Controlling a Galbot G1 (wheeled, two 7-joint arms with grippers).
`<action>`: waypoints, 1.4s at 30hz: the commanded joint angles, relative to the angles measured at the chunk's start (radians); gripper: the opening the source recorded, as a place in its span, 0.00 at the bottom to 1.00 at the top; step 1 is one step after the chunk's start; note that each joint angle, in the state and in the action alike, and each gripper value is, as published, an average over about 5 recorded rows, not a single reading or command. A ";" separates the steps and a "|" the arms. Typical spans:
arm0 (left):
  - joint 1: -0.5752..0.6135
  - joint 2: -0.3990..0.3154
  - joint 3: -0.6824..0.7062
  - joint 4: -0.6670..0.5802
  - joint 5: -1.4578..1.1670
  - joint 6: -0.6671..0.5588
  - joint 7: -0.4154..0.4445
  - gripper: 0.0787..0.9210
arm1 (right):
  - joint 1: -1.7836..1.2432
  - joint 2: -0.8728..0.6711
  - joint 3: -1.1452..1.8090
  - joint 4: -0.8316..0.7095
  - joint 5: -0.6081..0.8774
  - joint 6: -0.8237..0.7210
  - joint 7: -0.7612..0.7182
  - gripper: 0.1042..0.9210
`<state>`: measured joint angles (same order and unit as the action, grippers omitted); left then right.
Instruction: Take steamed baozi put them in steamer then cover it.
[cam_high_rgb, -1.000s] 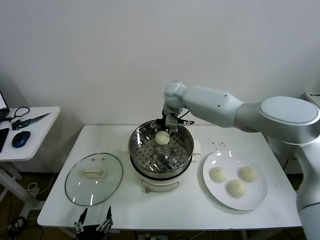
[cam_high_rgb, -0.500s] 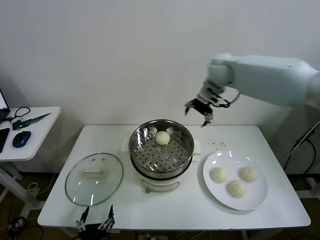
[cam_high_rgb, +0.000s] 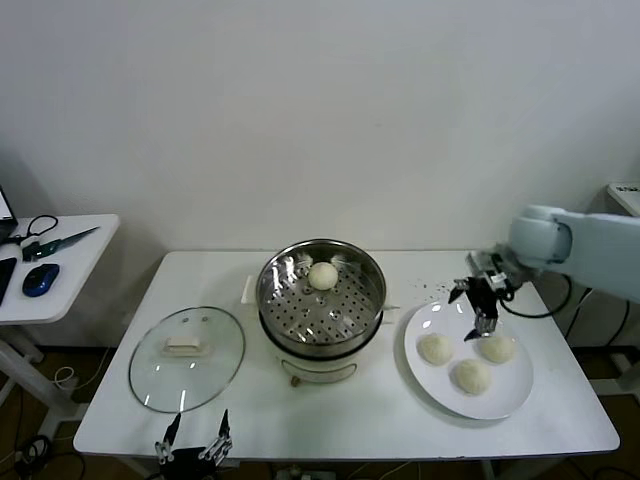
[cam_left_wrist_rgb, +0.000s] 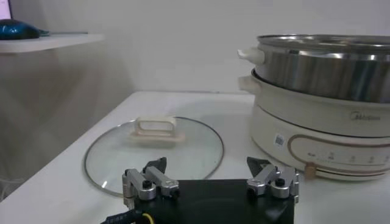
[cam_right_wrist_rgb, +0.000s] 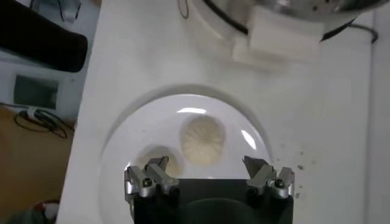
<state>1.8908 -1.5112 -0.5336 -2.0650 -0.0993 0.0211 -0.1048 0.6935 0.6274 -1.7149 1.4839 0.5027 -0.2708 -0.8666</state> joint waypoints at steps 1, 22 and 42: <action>0.003 -0.003 0.000 -0.002 0.001 -0.001 -0.001 0.88 | -0.324 -0.052 0.248 -0.059 -0.089 -0.148 0.076 0.88; 0.008 -0.001 -0.016 -0.002 0.005 -0.004 -0.005 0.88 | -0.474 0.102 0.384 -0.190 -0.123 -0.176 0.127 0.88; 0.011 -0.006 -0.015 -0.006 0.003 -0.004 -0.006 0.88 | -0.420 0.117 0.347 -0.185 -0.104 -0.182 0.086 0.68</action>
<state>1.9015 -1.5155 -0.5503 -2.0692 -0.0970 0.0169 -0.1114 0.2712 0.7350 -1.3680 1.3036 0.3978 -0.4487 -0.7719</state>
